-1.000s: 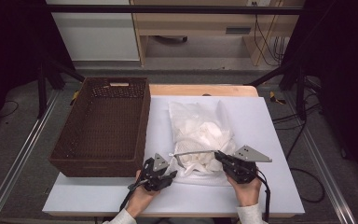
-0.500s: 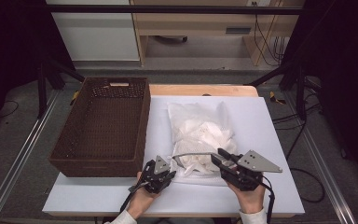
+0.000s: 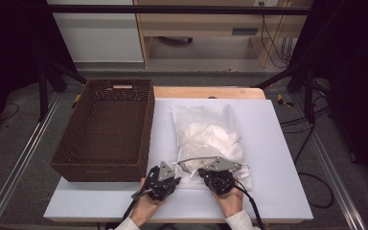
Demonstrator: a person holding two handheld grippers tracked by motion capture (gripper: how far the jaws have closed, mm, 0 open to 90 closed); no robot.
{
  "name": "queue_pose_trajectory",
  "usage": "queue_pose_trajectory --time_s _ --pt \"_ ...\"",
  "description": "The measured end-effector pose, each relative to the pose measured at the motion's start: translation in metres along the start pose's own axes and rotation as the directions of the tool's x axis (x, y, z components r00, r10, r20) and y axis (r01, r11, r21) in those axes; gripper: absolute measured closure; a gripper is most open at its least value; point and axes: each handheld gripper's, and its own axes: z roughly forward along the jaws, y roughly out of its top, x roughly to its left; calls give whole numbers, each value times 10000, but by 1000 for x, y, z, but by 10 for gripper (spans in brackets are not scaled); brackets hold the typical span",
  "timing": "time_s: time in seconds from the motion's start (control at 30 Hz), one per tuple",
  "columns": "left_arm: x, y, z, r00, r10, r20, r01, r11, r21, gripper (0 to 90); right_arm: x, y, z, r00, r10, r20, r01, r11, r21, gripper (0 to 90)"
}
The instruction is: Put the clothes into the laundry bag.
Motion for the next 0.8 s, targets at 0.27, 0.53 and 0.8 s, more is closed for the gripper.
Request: queue_pose_trajectory --time_s 0.27,0.53,0.8 --pt "-10 -4 -8 9995 316 16 -317 9992 229 875 -15 13 19 9941 10 1087 -22 9999 105 900" --pt "-9 -6 -14 9997 206 153 -207 9998 26 874 -29 22 31 9812 346 1898 -333 9994 -104 900" --pt "-6 -6 -12 9998 -76 204 79 9998 -158 866 -23 7 -32 9891 100 1472 83 9923 -1233 771"
